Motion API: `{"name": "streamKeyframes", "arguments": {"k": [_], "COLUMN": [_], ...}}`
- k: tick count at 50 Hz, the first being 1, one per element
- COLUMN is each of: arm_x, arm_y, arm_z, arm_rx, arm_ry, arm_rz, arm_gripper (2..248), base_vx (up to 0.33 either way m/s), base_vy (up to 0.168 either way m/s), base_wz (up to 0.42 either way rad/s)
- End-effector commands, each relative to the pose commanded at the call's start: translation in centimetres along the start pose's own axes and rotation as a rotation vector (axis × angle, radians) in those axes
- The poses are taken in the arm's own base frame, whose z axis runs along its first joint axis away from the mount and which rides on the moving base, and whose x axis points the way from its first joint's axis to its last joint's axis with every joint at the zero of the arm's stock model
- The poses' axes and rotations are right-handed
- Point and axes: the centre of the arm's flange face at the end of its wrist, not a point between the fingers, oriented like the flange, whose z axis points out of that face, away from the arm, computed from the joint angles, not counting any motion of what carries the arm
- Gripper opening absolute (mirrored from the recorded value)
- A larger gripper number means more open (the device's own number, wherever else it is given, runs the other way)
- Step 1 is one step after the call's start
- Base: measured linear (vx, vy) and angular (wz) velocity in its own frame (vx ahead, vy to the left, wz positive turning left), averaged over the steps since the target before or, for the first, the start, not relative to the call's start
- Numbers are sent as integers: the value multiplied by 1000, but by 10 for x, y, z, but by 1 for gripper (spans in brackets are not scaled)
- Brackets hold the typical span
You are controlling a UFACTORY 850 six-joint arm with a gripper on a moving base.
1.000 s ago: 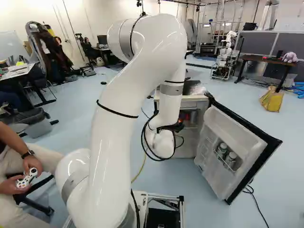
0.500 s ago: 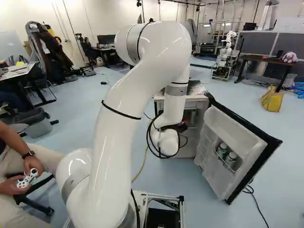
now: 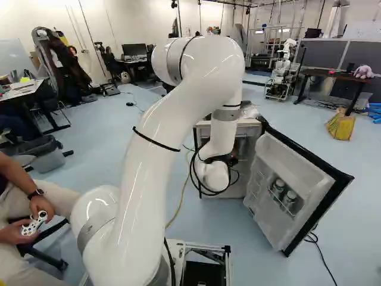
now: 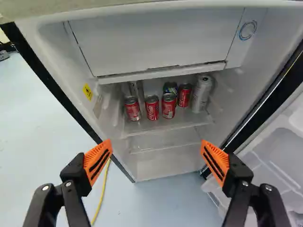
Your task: Grab a drink from the fridge
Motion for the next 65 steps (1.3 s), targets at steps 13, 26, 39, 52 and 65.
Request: {"name": "streamKeyframes", "arguments": {"k": [13, 26, 39, 52, 65], "arm_x": [0, 0, 0, 1, 4], "arm_y": [9, 17, 26, 34, 44], "arm_z": [15, 30, 46, 64, 82], "arm_rx": [19, 38, 56, 74, 82], "arm_ry": [-28, -55, -81, -106, -114], "arm_rz": [-22, -47, -74, -105, -131], "arm_gripper": [247, 247, 247, 247, 247], "base_vx": [0, 0, 0, 0, 0], "base_vy": [0, 0, 0, 0, 0], "base_wz": [0, 0, 0, 0, 0]}}
